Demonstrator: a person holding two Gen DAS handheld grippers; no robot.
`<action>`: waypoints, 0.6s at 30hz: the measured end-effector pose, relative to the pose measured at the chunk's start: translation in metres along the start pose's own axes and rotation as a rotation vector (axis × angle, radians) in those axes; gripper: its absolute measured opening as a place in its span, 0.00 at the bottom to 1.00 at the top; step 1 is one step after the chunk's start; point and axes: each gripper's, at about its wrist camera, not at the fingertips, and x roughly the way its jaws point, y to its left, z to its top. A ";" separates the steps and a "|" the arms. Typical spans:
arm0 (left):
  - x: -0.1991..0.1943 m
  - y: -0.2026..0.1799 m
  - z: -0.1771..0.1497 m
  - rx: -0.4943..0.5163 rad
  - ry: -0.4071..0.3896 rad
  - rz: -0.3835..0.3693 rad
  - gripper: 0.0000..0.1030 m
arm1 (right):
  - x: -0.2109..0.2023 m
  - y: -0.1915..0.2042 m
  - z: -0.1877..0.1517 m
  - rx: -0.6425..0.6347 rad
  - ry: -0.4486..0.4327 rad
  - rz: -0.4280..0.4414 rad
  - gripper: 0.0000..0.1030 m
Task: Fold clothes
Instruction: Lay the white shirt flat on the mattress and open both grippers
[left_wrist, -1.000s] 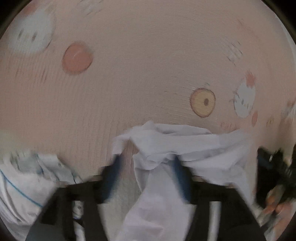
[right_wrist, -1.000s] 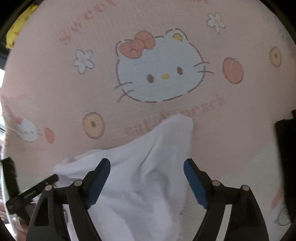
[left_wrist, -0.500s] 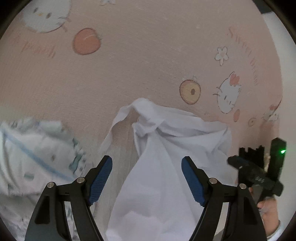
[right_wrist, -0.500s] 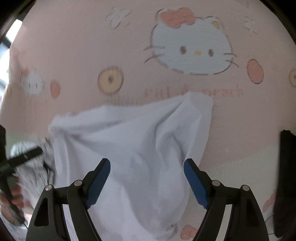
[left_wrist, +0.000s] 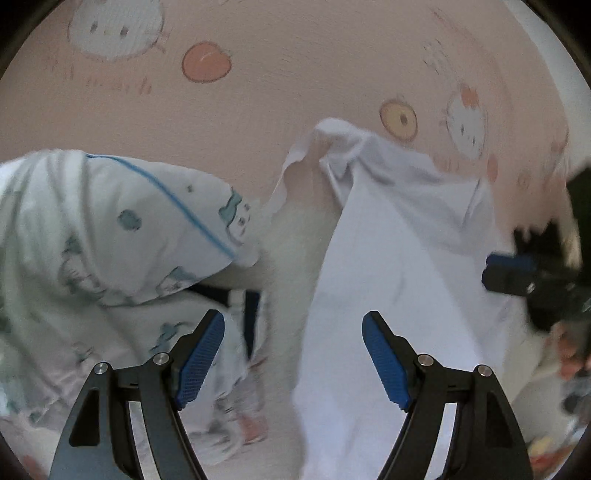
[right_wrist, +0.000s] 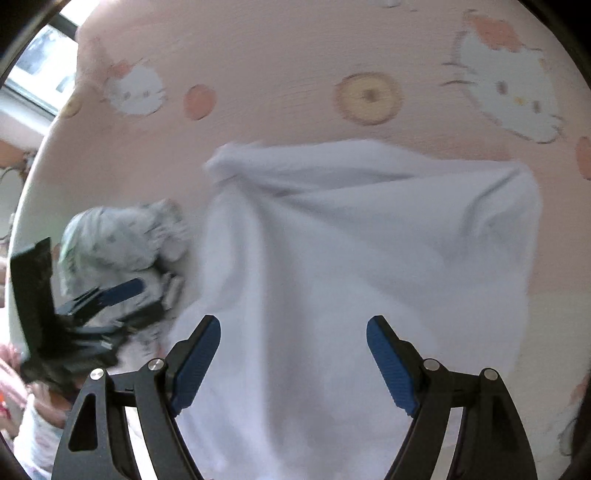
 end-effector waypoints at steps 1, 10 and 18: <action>-0.002 -0.003 -0.006 0.031 -0.007 0.017 0.74 | 0.004 0.009 -0.004 -0.015 0.015 0.007 0.79; -0.013 -0.014 -0.068 0.193 0.002 0.123 0.74 | 0.012 0.050 -0.045 -0.172 0.068 -0.035 0.79; -0.029 -0.038 -0.109 0.253 -0.007 0.114 0.74 | -0.012 0.025 -0.094 -0.176 0.013 -0.081 0.79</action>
